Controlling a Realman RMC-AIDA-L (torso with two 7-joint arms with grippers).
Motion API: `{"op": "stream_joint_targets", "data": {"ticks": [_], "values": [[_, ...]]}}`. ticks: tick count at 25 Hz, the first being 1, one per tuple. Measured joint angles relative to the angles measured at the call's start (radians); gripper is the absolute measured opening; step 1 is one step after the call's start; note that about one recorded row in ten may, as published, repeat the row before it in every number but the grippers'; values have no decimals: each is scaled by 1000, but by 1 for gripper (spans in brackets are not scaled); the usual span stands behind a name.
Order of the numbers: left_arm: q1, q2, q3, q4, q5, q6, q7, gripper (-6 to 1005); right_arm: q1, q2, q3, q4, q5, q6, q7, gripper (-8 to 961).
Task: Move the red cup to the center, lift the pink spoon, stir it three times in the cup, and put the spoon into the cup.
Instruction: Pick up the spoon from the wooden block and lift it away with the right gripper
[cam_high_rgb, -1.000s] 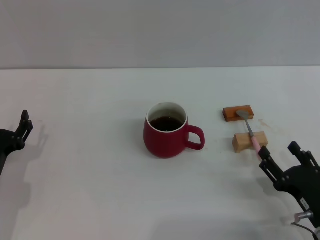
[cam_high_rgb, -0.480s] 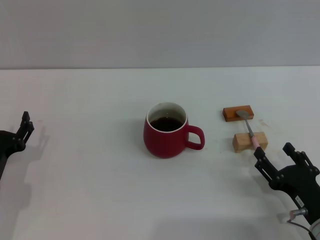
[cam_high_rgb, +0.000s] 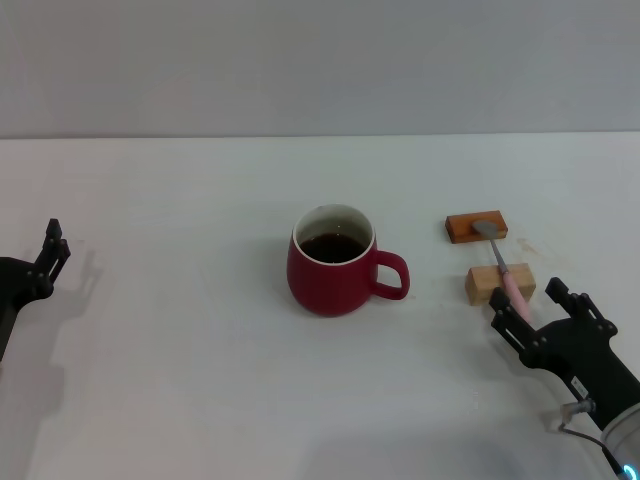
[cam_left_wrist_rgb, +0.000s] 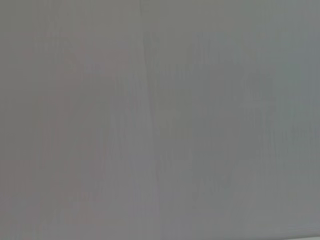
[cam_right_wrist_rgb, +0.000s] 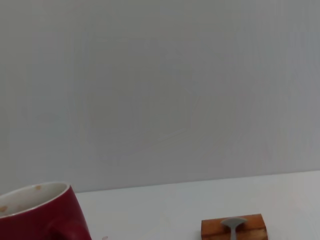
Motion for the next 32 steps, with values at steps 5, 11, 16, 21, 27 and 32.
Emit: {"op": "stream_joint_targets", "data": {"ticks": [5,11,16,21,27,32], "values": [[-3,0,-1,1,-1,1,0,844,13,0,2,0,0,20,0,790],[-6,1,-2,3,-5,1,0,844,20,0,2,5,0,40,0,789],[-14,2,-2,8,-6,1,0,844,17,1,-5,14,0,41,0,789],[-15,2,-2,9,-6,1,0,844,12,2,-5,18,0,41,0,789],[-15,2,-2,9,-6,1,0,843,8,2,-7,22,0,41,0,789],[-17,3,-2,10,-6,-2,0,843,2,2,-1,22,0,40,0,788]]}}
